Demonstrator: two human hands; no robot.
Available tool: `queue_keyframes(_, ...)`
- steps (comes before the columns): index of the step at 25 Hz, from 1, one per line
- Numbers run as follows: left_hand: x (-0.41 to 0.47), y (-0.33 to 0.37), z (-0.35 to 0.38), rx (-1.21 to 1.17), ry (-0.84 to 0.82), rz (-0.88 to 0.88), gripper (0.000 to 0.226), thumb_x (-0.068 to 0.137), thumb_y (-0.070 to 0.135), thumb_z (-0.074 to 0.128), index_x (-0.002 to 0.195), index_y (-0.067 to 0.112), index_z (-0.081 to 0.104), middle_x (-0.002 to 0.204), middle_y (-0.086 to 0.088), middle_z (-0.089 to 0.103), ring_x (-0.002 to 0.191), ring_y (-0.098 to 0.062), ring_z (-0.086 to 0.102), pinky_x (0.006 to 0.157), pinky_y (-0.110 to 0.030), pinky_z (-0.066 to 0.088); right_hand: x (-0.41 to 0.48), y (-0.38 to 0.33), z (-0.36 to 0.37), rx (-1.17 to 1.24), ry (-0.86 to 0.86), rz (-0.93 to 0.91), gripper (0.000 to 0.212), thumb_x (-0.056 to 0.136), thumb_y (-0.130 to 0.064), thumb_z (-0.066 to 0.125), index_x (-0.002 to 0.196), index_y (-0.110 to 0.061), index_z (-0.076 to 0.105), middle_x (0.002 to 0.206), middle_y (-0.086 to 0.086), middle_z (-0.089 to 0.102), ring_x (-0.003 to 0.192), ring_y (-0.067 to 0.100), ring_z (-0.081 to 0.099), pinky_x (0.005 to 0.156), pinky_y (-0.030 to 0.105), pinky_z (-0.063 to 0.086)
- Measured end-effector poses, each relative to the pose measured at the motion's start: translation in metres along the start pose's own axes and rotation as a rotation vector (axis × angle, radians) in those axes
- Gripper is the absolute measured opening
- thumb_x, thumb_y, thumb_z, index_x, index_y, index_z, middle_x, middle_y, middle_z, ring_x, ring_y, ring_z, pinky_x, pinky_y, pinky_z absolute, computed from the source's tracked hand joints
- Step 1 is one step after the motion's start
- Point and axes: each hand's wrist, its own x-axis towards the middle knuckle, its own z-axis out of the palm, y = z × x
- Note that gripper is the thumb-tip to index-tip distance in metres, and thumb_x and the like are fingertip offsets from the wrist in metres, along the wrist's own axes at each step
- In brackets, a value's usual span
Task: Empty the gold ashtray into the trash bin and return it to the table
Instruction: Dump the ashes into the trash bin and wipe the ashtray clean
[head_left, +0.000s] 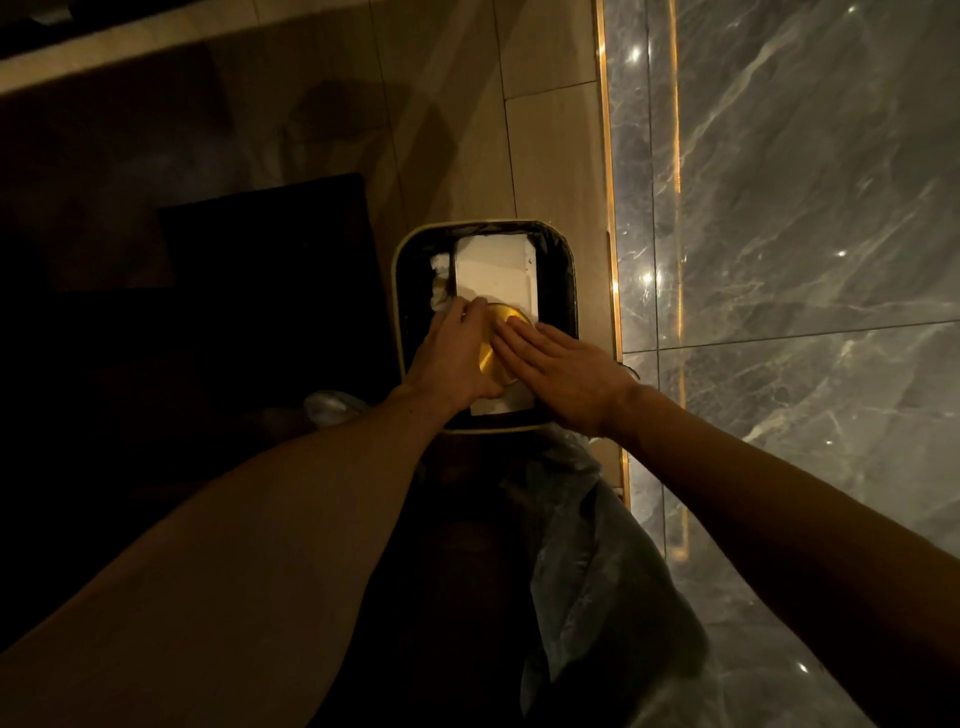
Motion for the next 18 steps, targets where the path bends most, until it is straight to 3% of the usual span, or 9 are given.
queue_keyframes(3, -0.003, -0.005, -0.001, 0.019, -0.020, 0.010, 0.114, 0.058, 0.035, 0.091, 0.149, 0.011, 0.026, 0.149, -0.009, 0.034, 0.138, -0.029, 0.035, 0.110, -0.040, 0.037, -0.001, 0.006, -0.007, -0.033, 0.068, -0.040, 0.077, 0.093, -0.049, 0.029, 0.153, -0.004, 0.013, 0.161, 0.019, 0.013, 0.148, 0.029, 0.005, 0.121, 0.041, 0.003)
queue_keyframes(5, -0.002, -0.005, -0.004, 0.032, -0.032, 0.018, 0.116, 0.058, 0.035, 0.091, 0.150, 0.011, 0.024, 0.150, -0.009, 0.033, 0.139, -0.029, 0.034, 0.111, -0.041, 0.037, -0.006, 0.012, -0.005, -0.043, 0.102, -0.061, 0.075, 0.097, -0.055, 0.021, 0.152, -0.004, 0.017, 0.159, 0.018, 0.019, 0.147, 0.028, 0.008, 0.121, 0.039, 0.000)
queue_keyframes(15, 0.003, -0.002, -0.012, 0.022, -0.044, 0.102, 0.112, 0.058, 0.036, 0.090, 0.148, 0.010, 0.029, 0.148, -0.012, 0.035, 0.135, -0.030, 0.037, 0.110, -0.039, 0.036, -0.010, 0.001, 0.002, 0.042, 0.094, -0.012, 0.074, 0.098, -0.056, 0.002, 0.152, -0.007, 0.011, 0.161, 0.015, 0.014, 0.148, 0.023, 0.003, 0.122, 0.037, 0.000)
queue_keyframes(18, 0.001, -0.002, -0.012, 0.033, -0.078, 0.095, 0.113, 0.057, 0.037, 0.091, 0.147, 0.009, 0.029, 0.145, -0.012, 0.037, 0.134, -0.030, 0.039, 0.110, -0.040, 0.038, -0.005, 0.001, 0.002, 0.026, 0.089, -0.017, 0.072, 0.100, -0.054, 0.011, 0.153, -0.007, 0.008, 0.162, 0.014, 0.011, 0.149, 0.024, 0.002, 0.122, 0.038, -0.001)
